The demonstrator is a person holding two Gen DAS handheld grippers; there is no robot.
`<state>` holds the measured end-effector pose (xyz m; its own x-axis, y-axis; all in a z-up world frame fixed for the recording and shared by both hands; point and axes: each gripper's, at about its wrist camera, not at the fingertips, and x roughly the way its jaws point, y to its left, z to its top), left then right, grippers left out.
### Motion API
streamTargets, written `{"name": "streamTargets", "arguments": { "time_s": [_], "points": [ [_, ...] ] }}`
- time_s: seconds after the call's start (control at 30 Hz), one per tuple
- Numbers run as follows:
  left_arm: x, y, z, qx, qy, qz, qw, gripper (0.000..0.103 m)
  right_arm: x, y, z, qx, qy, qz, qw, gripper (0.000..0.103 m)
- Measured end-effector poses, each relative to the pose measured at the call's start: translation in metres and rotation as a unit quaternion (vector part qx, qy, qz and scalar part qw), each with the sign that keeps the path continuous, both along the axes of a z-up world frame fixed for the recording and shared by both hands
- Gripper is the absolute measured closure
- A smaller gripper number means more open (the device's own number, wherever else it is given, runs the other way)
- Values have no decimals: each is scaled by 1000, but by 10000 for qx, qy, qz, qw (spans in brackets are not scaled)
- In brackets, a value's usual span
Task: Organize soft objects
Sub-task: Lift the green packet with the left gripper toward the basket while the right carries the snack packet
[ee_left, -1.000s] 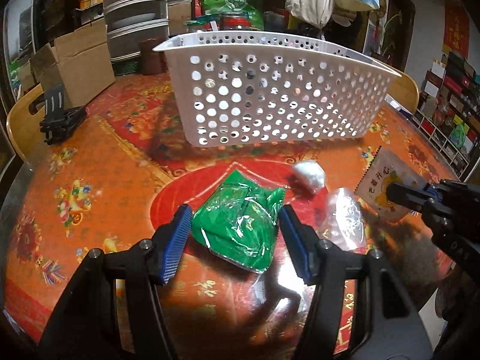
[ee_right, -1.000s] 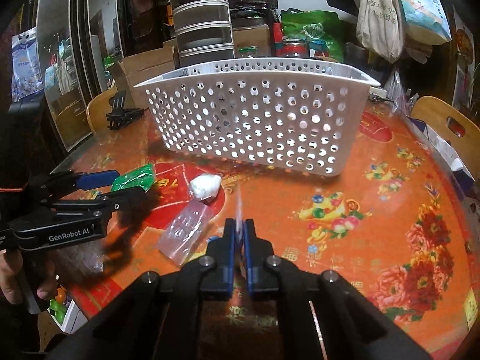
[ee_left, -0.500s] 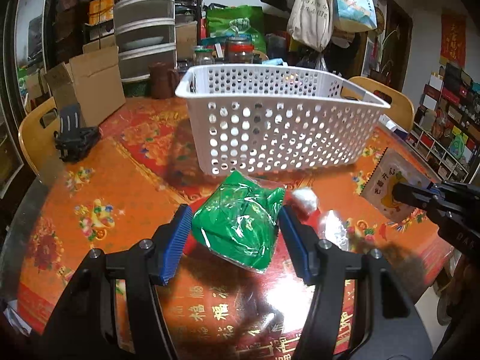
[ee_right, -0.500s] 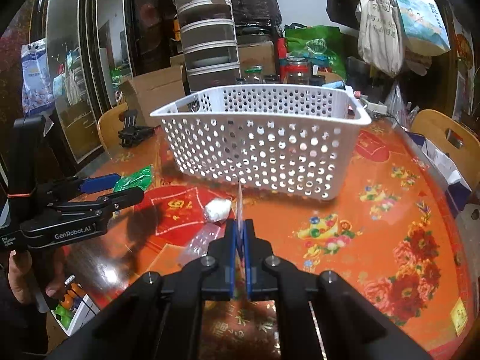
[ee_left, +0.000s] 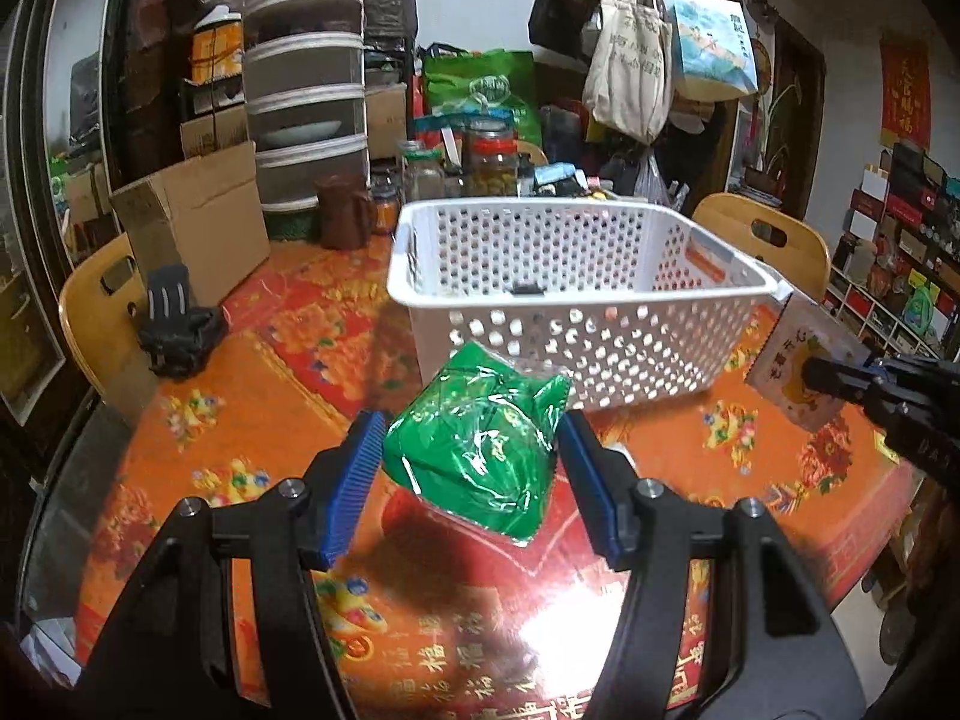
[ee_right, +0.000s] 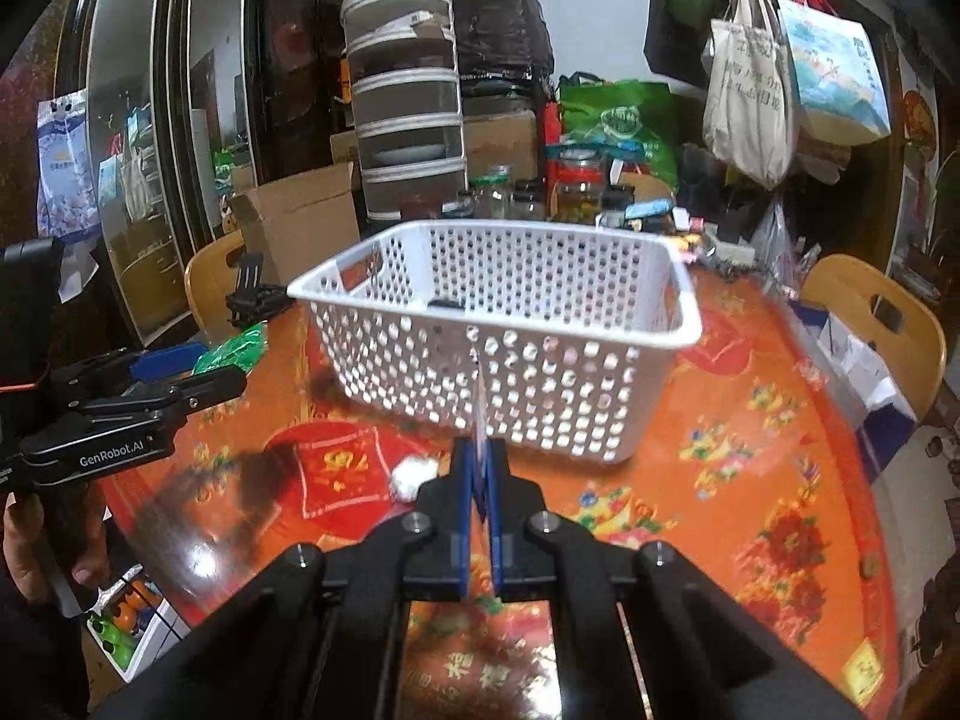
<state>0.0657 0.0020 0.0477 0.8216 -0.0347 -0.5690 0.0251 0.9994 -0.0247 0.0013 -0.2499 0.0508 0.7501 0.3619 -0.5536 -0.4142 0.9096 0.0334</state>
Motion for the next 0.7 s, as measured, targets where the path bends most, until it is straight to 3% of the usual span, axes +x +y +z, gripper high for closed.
{"name": "streamTargets", "arguments": {
  "time_s": [0.4, 0.7],
  "points": [
    [12, -4, 50, 120, -293, -45, 9995, 45, 32, -6, 46, 36, -126, -51, 9999, 100],
    [48, -17, 95, 215, -343, -217, 9989, 45, 62, 1, 71, -59, -98, -97, 9999, 100]
  ]
}}
